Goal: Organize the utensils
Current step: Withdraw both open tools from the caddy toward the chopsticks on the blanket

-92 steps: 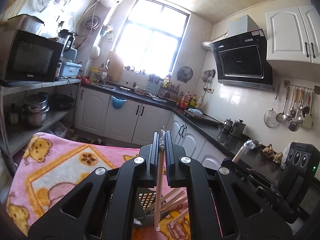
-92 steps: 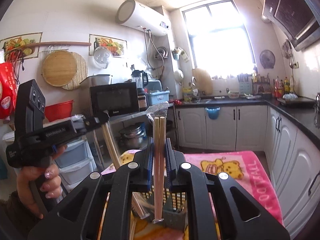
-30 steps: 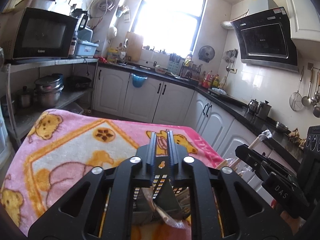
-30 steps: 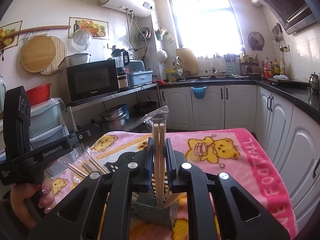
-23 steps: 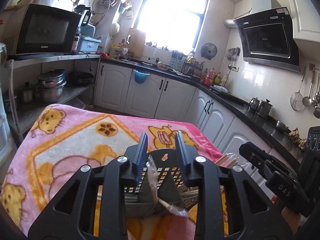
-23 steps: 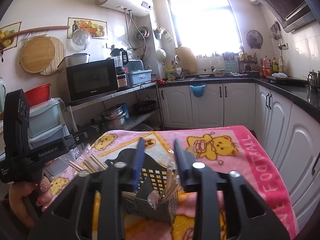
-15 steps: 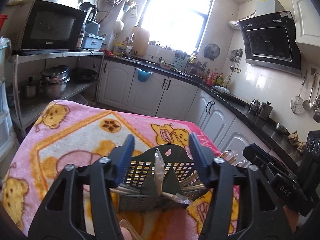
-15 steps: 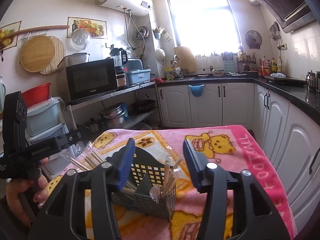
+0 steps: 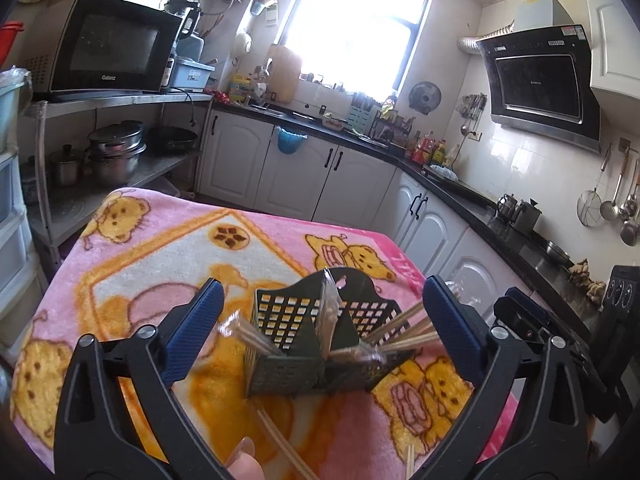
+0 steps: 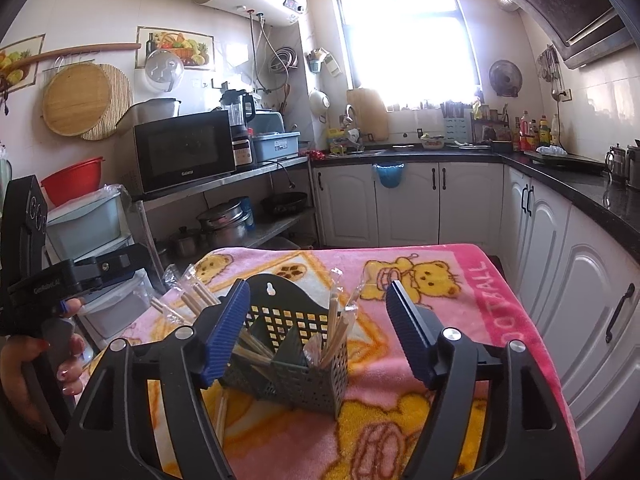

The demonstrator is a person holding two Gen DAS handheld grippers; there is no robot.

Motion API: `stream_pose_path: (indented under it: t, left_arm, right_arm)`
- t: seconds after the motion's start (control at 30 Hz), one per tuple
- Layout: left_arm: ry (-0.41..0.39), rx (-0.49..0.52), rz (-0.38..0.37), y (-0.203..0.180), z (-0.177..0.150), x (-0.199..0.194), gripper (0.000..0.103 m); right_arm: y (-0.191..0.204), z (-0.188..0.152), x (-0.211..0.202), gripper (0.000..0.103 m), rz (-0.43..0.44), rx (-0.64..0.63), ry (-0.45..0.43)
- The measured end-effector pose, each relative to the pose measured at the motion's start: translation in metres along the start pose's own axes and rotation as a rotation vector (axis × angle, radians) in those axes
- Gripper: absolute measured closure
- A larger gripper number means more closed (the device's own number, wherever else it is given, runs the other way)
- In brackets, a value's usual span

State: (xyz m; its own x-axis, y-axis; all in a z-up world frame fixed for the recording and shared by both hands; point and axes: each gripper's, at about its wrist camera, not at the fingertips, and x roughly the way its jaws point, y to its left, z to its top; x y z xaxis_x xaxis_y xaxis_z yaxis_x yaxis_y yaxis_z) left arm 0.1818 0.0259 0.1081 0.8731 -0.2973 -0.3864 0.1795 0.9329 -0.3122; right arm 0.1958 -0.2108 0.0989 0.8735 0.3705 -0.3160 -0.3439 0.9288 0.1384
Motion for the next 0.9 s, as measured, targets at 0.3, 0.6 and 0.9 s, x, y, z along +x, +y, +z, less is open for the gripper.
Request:
stream_pose_path:
  t: [0.3, 0.6, 0.9]
  left_arm:
    - [0.025, 0.010, -0.004, -0.001, -0.015, -0.012, 0.011]
    - [0.071, 0.007, 0.009, 0.006, -0.034, -0.015, 0.011]
    - [0.133, -0.004, 0.030, 0.017, -0.054, -0.011, 0.011]
  right_arm:
    - [0.005, -0.015, -0.011, 0.027, 0.002, -0.006, 0.030]
    - [0.007, -0.032, -0.009, 0.026, -0.001, 0.001, 0.088]
    - [0.006, -0.051, -0.007, 0.026, 0.003, 0.002, 0.148]
